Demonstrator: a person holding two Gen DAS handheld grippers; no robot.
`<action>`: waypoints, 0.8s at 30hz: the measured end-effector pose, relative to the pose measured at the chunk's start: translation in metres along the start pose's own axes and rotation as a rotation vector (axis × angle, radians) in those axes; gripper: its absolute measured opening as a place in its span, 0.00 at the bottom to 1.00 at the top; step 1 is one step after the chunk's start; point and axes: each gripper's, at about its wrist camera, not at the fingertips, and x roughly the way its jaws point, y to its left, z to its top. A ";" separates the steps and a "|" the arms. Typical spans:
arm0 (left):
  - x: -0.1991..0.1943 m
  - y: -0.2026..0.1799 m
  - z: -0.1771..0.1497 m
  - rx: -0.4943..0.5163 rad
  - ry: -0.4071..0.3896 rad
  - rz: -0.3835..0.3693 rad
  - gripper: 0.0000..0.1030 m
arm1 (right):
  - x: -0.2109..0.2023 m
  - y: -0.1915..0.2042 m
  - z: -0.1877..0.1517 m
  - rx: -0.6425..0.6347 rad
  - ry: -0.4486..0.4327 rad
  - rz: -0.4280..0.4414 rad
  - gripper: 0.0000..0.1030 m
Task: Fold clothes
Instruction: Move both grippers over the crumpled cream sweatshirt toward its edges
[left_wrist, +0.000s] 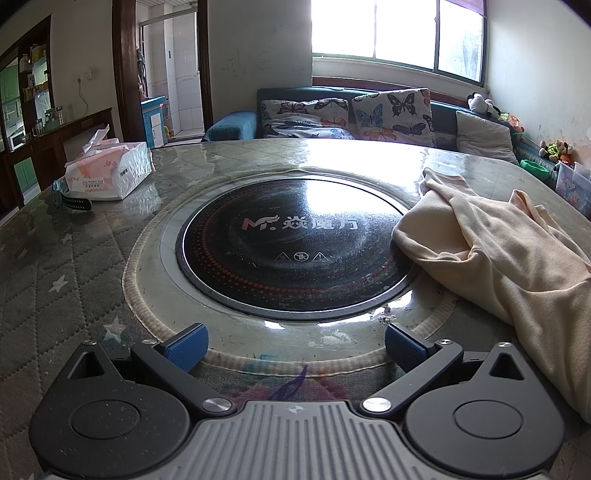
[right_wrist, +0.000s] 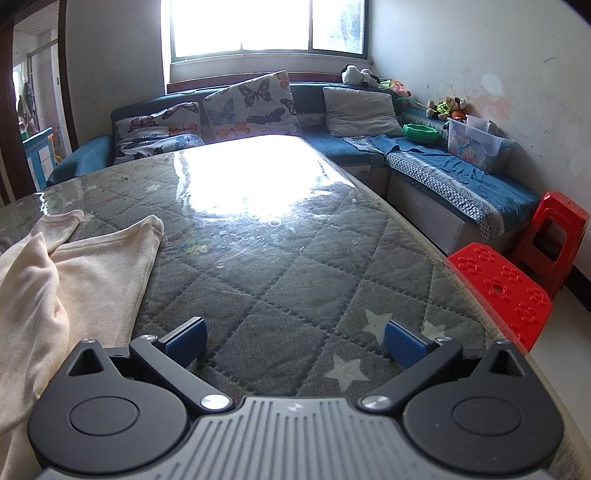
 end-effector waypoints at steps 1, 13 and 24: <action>0.000 0.000 0.000 -0.003 0.006 0.000 1.00 | 0.000 0.000 0.000 -0.004 0.001 0.004 1.00; -0.020 -0.026 -0.002 0.036 0.001 0.008 1.00 | -0.037 0.010 -0.022 -0.114 -0.027 0.077 1.00; -0.040 -0.052 -0.011 -0.010 0.028 -0.014 1.00 | -0.085 0.028 -0.043 -0.117 -0.051 0.134 1.00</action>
